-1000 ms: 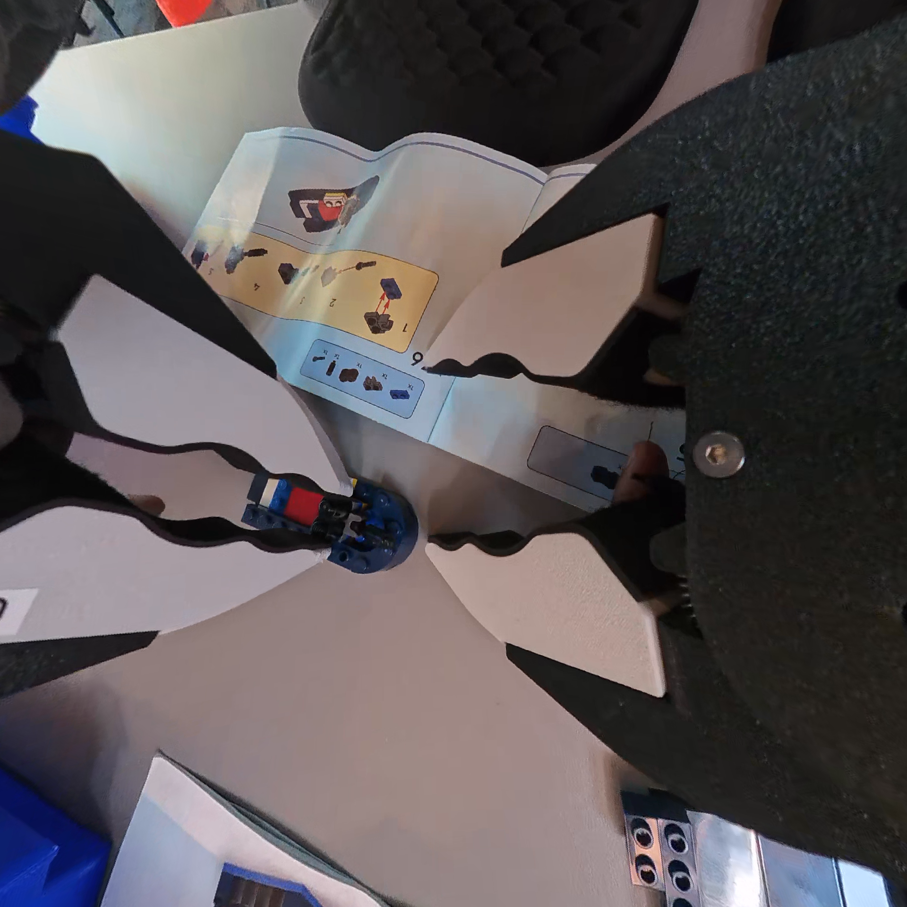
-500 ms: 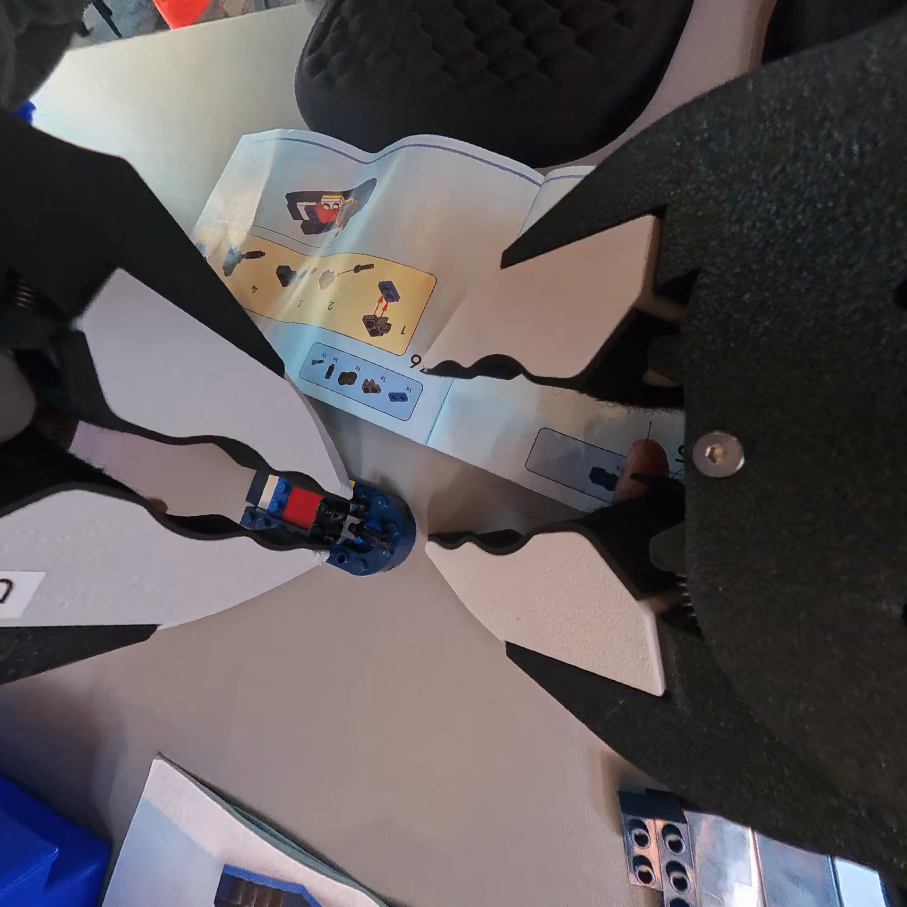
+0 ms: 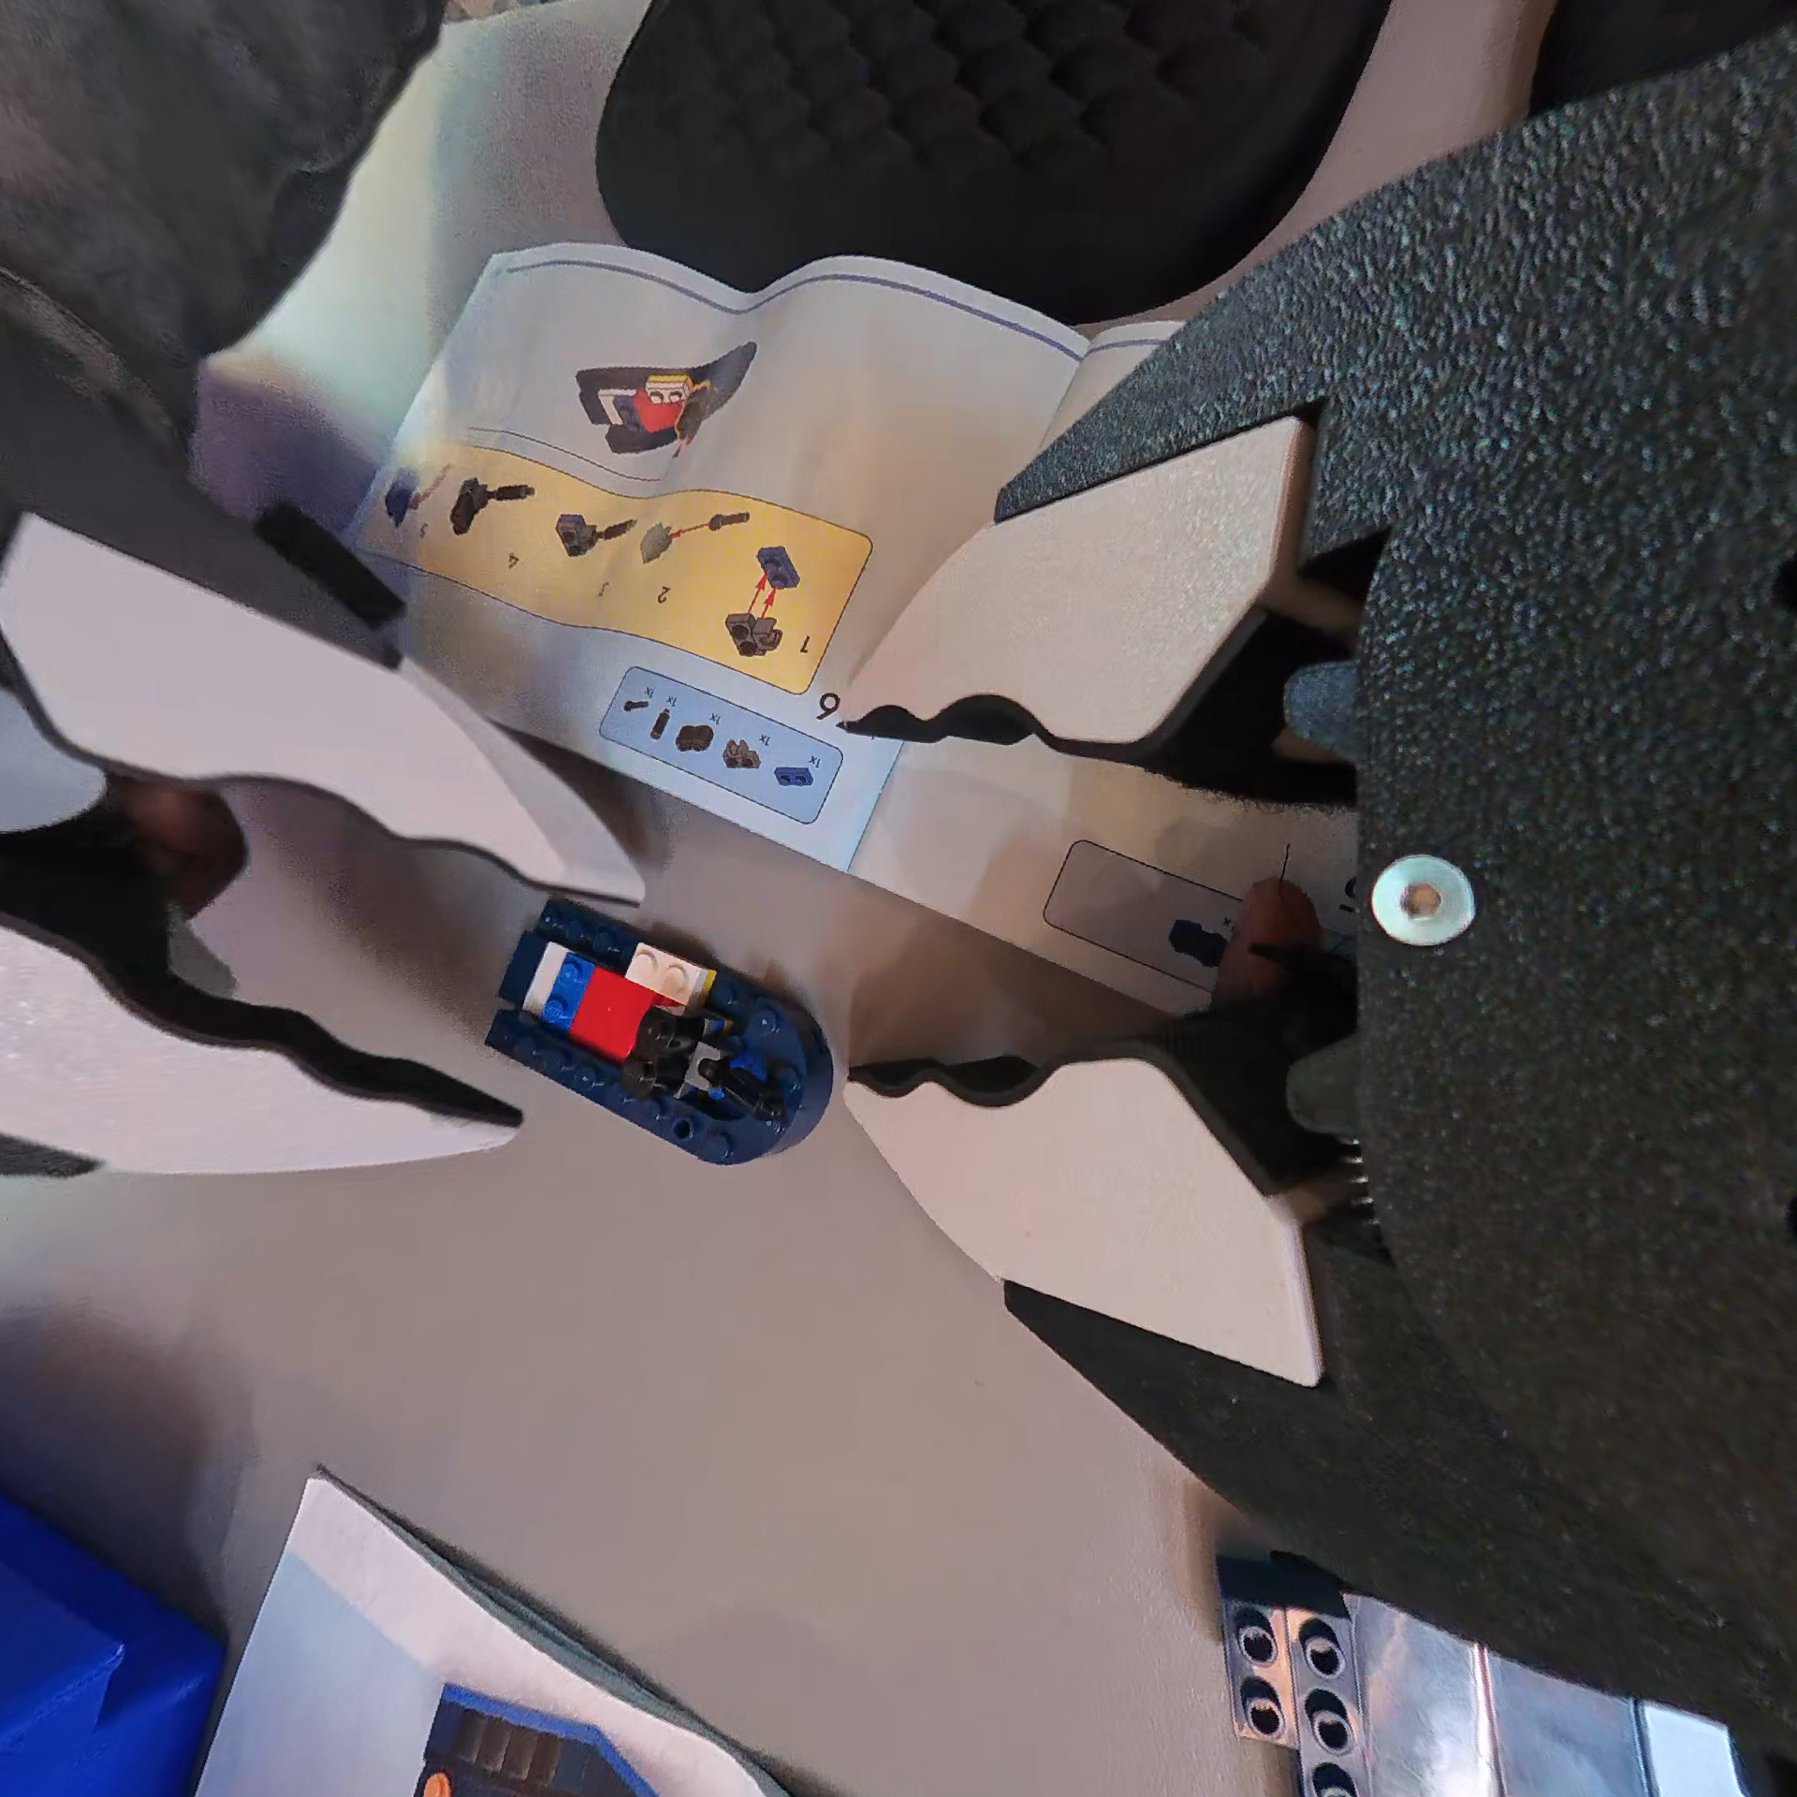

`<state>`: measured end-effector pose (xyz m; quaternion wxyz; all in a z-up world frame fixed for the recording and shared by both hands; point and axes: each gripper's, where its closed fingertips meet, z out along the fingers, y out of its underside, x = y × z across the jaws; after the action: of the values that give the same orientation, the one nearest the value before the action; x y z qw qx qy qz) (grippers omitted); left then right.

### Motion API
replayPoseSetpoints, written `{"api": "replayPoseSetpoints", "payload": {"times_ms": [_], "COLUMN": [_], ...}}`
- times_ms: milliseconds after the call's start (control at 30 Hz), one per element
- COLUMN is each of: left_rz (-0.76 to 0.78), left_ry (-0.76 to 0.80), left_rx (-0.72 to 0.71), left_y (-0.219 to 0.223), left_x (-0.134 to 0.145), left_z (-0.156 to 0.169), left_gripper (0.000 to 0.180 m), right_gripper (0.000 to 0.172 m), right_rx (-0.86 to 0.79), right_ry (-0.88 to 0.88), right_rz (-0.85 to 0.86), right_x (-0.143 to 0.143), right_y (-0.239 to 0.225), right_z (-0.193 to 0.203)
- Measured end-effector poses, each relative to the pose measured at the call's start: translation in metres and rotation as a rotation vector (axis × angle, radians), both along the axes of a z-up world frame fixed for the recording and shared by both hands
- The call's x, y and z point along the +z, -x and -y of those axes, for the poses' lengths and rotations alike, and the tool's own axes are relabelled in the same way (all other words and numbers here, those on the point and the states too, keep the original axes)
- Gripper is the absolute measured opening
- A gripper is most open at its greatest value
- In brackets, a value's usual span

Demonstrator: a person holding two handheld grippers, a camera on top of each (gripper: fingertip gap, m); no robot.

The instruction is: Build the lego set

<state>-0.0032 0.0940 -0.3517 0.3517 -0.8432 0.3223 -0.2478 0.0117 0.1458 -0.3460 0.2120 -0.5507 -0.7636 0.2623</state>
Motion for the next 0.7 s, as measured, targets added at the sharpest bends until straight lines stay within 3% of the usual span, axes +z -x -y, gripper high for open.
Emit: {"api": "replayPoseSetpoints", "payload": {"times_ms": [200, 333, 700], "left_rz": [0.020, 0.017, -0.024], "left_ry": [-0.023, -0.016, -0.011], "left_rx": [0.001, 0.000, -0.034], "left_y": [0.000, 0.000, -0.004], "left_x": [0.004, 0.003, -0.002], "left_z": [-0.001, 0.000, 0.003], "left_gripper": [0.065, 0.065, 0.065], "right_gripper": [0.038, 0.002, 0.000], "right_rx": [0.026, 0.056, 0.054], "right_ry": [0.012, 0.014, 0.079], "right_rz": [-0.195, -0.379, -0.268], "right_x": [0.002, 0.026, 0.004], "right_y": [0.014, 0.022, 0.024], "right_z": [0.006, 0.009, 0.011]}}
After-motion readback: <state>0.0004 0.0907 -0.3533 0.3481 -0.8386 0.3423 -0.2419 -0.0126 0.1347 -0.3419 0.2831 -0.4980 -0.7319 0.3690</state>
